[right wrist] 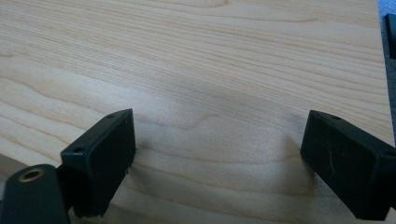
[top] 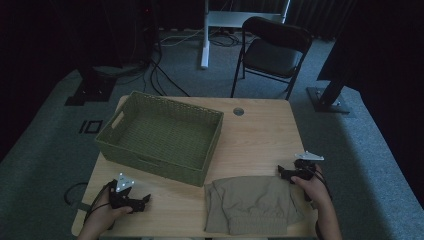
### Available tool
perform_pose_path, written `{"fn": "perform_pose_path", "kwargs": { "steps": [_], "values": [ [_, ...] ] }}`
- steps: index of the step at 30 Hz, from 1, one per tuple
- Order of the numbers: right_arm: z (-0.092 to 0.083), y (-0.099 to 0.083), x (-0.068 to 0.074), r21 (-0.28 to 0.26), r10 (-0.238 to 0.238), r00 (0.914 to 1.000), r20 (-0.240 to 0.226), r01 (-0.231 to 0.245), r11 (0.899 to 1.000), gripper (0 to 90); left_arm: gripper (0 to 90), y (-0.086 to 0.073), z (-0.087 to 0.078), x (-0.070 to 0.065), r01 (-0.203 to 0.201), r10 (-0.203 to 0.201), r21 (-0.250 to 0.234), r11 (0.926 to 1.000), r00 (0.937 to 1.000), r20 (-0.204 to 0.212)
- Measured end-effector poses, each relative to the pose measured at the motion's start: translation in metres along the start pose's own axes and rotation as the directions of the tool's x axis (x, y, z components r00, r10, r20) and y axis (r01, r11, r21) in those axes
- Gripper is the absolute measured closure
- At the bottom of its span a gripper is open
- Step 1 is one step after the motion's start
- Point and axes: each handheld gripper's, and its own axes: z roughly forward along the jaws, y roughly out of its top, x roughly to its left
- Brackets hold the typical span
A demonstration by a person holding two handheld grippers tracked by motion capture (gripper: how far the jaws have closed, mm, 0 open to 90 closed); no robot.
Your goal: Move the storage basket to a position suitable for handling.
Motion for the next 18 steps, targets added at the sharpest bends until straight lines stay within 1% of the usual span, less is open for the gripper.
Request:
{"fn": "perform_pose_path", "kwargs": {
  "steps": [4, 5, 6, 7, 8, 10, 11, 12, 18],
  "values": [
    [0.000, 0.000, 0.000, -0.004, 0.010, 0.9999, 0.002, -0.010, 1.000, 10.5, 0.7, -0.001, -0.001, 0.001, -0.009, 0.009, -0.002, 1.0000, 0.9999, 0.009],
    [-0.001, 0.000, 0.000, -0.006, 0.022, 0.9998, 0.003, -0.022, 1.000, 10.5, 0.7, -0.001, -0.001, 0.001, -0.009, 0.009, -0.002, 1.0000, 0.9999, 0.009],
    [-0.002, 0.001, 0.001, -0.006, 0.041, 0.9989, -0.020, -0.041, 0.999, 10.6, 0.8, -0.002, -0.003, 0.004, -0.022, 0.022, 0.001, 0.9998, 0.9996, 0.018],
    [-0.002, 0.001, 0.001, -0.002, 0.048, 0.9982, -0.036, -0.048, 0.999, 10.6, 0.9, -0.003, -0.003, 0.006, -0.022, 0.022, -0.001, 0.9998, 0.9996, 0.016],
    [-0.002, 0.002, 0.001, -0.003, 0.044, 0.9983, -0.037, -0.045, 0.999, 10.6, 0.9, -0.003, -0.004, 0.008, -0.018, 0.018, -0.007, 0.9998, 0.9998, 0.012],
    [-0.002, 0.004, 0.001, -0.001, 0.037, 0.9990, -0.026, -0.037, 0.999, 10.6, 0.9, -0.003, -0.005, 0.010, -0.012, 0.012, -0.017, 0.9998, 0.9999, 0.011],
    [-0.002, 0.005, 0.001, -0.003, 0.039, 0.9990, -0.023, -0.039, 0.999, 10.6, 0.9, -0.003, -0.006, 0.012, -0.009, 0.009, -0.034, 0.9994, 0.9999, 0.014],
    [-0.003, 0.006, 0.001, -0.002, 0.044, 0.9988, -0.022, -0.044, 0.999, 10.6, 0.9, -0.003, -0.007, 0.013, -0.008, 0.008, -0.037, 0.9993, 0.9999, 0.013],
    [-0.004, 0.015, 0.005, -0.010, 0.034, 0.9994, -0.007, -0.034, 0.999, 10.6, 1.0, -0.002, -0.008, 0.021, 0.008, -0.008, -0.035, 0.9994, 0.9999, 0.010]
  ]
}}
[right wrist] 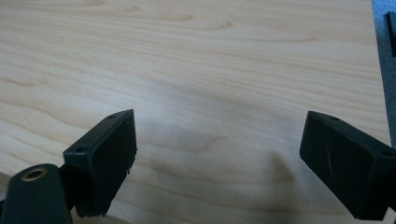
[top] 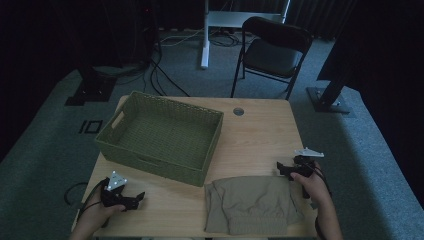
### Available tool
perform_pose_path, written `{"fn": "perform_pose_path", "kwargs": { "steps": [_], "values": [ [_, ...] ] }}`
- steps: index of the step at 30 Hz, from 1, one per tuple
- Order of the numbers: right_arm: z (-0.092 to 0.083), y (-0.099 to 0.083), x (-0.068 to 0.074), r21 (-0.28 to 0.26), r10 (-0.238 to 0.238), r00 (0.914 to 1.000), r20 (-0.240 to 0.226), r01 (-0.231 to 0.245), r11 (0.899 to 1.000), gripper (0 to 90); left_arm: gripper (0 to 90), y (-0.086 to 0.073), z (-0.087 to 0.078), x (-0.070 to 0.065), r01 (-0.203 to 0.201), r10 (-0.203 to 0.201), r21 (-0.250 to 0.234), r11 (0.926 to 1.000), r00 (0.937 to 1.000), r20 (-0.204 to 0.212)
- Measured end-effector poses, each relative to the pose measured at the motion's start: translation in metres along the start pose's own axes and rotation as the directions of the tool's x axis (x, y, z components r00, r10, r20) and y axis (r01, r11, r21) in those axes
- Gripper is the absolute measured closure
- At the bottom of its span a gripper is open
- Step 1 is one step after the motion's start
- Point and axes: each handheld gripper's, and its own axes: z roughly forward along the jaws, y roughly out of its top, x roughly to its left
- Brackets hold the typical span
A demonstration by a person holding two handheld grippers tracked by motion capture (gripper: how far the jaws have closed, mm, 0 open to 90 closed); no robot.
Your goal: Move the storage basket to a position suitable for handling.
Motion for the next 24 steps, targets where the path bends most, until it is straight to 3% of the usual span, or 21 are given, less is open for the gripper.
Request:
{"fn": "perform_pose_path", "kwargs": {
  "steps": [3, 4, 14, 17, 24],
  "values": [
    [-0.001, 0.003, 0.002, -0.007, -0.001, 1.0000, 0.001, 0.001, 1.000, 10.6, 2.3, 0.000, -0.002, 0.003, 0.005, -0.005, 0.001, 1.0000, 1.0000, -0.007],
    [-0.004, 0.007, 0.003, -0.019, -0.007, 1.0000, 0.001, 0.007, 1.000, 10.6, 8.7, 0.001, -0.003, 0.005, 0.016, -0.016, -0.004, 0.9999, 0.9998, -0.011],
    [-0.018, 0.024, 0.017, -0.079, -0.009, 0.9993, -0.035, 0.006, 0.997, 10.6, 8.7, 0.006, -0.014, 0.016, 0.026, -0.028, -0.039, 0.9989, 0.9983, -0.052],
    [-0.023, 0.032, 0.028, -0.111, -0.026, 0.9982, -0.054, 0.020, 0.994, 10.6, 8.7, 0.011, -0.021, 0.021, 0.024, -0.028, -0.074, 0.9970, 0.9981, -0.054],
    [-0.026, 0.041, 0.049, -0.128, -0.068, 0.9942, -0.083, 0.057, 0.990, 10.6, 8.7, 0.023, -0.032, 0.032, 0.022, -0.032, -0.115, 0.9931, 0.9960, -0.084]
  ]
}}
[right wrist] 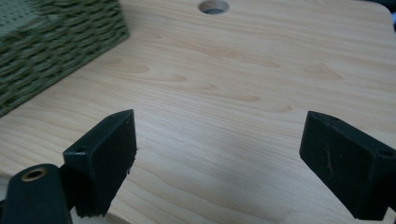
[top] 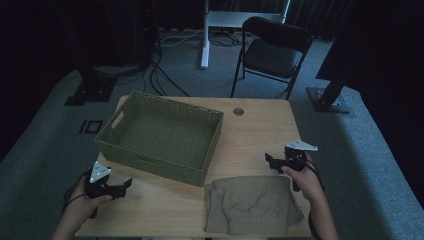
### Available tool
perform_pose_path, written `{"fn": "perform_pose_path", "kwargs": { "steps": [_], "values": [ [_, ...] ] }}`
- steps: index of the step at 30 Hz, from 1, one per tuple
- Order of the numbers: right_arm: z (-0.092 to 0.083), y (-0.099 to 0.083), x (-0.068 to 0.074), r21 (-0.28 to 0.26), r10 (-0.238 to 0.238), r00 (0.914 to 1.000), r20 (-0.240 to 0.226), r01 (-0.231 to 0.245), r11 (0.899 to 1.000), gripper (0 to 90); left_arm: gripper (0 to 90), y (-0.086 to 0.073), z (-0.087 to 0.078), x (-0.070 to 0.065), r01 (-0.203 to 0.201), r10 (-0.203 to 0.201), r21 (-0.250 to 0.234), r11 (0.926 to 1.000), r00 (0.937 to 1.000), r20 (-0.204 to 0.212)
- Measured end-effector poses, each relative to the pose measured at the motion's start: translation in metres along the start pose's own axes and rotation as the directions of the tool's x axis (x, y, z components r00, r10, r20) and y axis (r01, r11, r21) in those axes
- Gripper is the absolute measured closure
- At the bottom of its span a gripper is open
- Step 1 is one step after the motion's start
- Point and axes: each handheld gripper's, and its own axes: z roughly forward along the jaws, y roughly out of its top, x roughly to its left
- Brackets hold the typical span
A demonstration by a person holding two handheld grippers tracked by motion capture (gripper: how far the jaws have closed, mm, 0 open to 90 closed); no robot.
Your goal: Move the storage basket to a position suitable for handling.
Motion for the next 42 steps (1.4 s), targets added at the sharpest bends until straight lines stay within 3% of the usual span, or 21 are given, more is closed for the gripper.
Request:
{"fn": "perform_pose_path", "kwargs": {
  "steps": [11, 15, 29, 31, 36, 42],
  "values": [
    [-0.001, 0.011, 0.029, -0.030, -0.045, 0.9973, -0.057, 0.044, 0.999, 10.6, 8.7, 0.012, -0.009, 0.015, 0.004, -0.005, -0.055, 0.9985, 0.9997, -0.026],
    [-0.004, 0.019, 0.044, -0.054, -0.081, 0.9927, -0.089, 0.076, 0.996, 10.6, 8.7, 0.019, -0.012, 0.021, -0.006, 0.003, -0.067, 0.9978, 0.9991, -0.042],
    [-0.003, 0.033, 0.085, -0.091, -0.127, 0.9770, -0.172, 0.112, 0.990, 10.6, 8.7, 0.045, -0.015, 0.043, -0.005, -0.009, -0.139, 0.9903, 0.9944, -0.105],
    [-0.002, 0.034, 0.091, -0.098, -0.132, 0.9745, -0.181, 0.116, 0.988, 10.6, 8.7, 0.047, -0.014, 0.045, -0.021, 0.003, -0.147, 0.9889, 0.9928, -0.120],
    [0.000, 0.038, 0.104, -0.110, -0.148, 0.9682, -0.202, 0.128, 0.986, 10.6, 8.7, 0.056, -0.011, 0.054, -0.004, -0.023, -0.189, 0.9819, 0.9894, -0.144],
    [0.001, 0.044, 0.123, -0.128, -0.175, 0.9575, -0.229, 0.148, 0.981, 10.8, 8.7, 0.066, -0.006, 0.069, 0.052, -0.083, -0.237, 0.9702, 0.9886, -0.125]
  ]
}}
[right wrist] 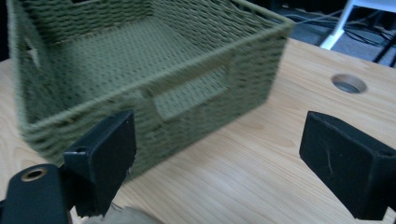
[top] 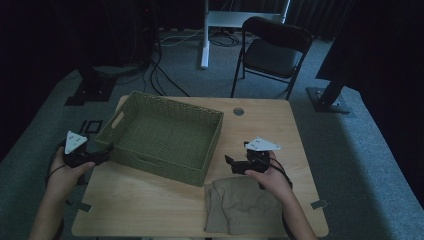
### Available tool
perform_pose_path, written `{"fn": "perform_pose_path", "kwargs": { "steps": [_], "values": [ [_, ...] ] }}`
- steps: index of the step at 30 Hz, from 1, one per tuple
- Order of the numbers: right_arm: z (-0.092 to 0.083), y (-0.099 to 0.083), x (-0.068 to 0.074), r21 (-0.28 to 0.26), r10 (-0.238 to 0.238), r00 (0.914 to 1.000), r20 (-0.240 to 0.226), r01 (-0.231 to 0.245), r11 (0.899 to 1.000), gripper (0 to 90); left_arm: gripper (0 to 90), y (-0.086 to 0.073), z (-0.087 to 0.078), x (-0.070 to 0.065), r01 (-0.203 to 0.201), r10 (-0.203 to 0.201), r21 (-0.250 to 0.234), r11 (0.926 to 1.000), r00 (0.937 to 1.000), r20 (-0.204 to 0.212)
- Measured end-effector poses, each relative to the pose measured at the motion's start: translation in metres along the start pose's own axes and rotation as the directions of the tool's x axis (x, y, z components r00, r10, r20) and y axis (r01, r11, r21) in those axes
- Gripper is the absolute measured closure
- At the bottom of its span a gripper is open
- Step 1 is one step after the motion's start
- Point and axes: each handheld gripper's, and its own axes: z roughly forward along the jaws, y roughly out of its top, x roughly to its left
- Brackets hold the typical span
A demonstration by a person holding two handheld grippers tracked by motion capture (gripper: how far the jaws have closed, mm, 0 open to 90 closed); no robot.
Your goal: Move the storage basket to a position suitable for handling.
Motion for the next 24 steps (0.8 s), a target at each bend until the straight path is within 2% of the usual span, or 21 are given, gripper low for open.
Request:
{"fn": "perform_pose_path", "kwargs": {
  "steps": [1, 5, 7, 10, 11, 12, 13, 15, 20, 22, 23, 24],
  "values": [
    [0.001, 0.001, 0.003, 0.000, -0.008, 0.9999, -0.007, 0.008, 1.000, 14.7, 8.7, 0.001, 0.003, 0.002, 0.000, 0.000, 0.001, 1.0000, 1.0000, -0.004],
    [0.005, 0.007, 0.013, -0.008, -0.027, 0.9994, -0.023, 0.027, 1.000, 15.0, 8.8, 0.003, 0.012, 0.009, 0.020, -0.020, -0.004, 0.9998, 0.9998, -0.002],
    [0.007, 0.010, 0.018, -0.016, -0.032, 0.9990, -0.032, 0.032, 0.999, 15.0, 9.0, 0.004, 0.016, 0.013, 0.056, -0.056, -0.013, 0.9983, 0.9984, -0.003],
    [0.012, 0.013, 0.027, -0.030, -0.033, 0.9984, -0.045, 0.032, 0.999, 15.0, 12.2, 0.006, 0.023, 0.019, 0.075, -0.075, -0.016, 0.9971, 0.9969, -0.024],
    [0.014, 0.014, 0.029, -0.033, -0.035, 0.9981, -0.051, 0.033, 0.999, 15.0, 12.7, 0.006, 0.024, 0.020, 0.089, -0.090, -0.020, 0.9958, 0.9957, -0.025],
    [0.015, 0.014, 0.031, -0.034, -0.039, 0.9978, -0.054, 0.037, 0.999, 15.0, 14.7, 0.005, 0.026, 0.023, 0.122, -0.122, -0.024, 0.9923, 0.9924, -0.015],
    [0.018, 0.015, 0.034, -0.032, -0.039, 0.9976, -0.058, 0.037, 0.999, 15.0, 15.5, 0.005, 0.028, 0.024, 0.131, -0.132, -0.022, 0.9911, 0.9912, -0.015],
    [0.022, 0.015, 0.037, -0.028, -0.048, 0.9966, -0.067, 0.046, 0.999, 15.7, 18.5, 0.004, 0.031, 0.026, 0.128, -0.129, -0.017, 0.9916, 0.9915, -0.019],
    [0.029, 0.017, 0.045, -0.022, -0.055, 0.9969, -0.057, 0.054, 0.998, 18.6, 27.1, 0.000, 0.039, 0.030, 0.114, -0.114, 0.008, 0.9934, 0.9927, -0.039],
    [0.033, 0.017, 0.049, -0.027, -0.041, 0.9978, -0.052, 0.040, 0.999, 18.6, 31.4, 0.000, 0.042, 0.031, 0.095, -0.094, 0.014, 0.9954, 0.9943, -0.051],
    [0.034, 0.018, 0.051, -0.029, -0.030, 0.9982, -0.051, 0.029, 0.999, 18.6, 31.9, 0.001, 0.042, 0.031, 0.094, -0.093, 0.010, 0.9955, 0.9937, -0.062],
    [0.036, 0.018, 0.052, -0.031, -0.024, 0.9985, -0.050, 0.023, 0.999, 18.6, 36.8, 0.001, 0.043, 0.031, 0.097, -0.096, 0.007, 0.9953, 0.9932, -0.065]
  ]
}}
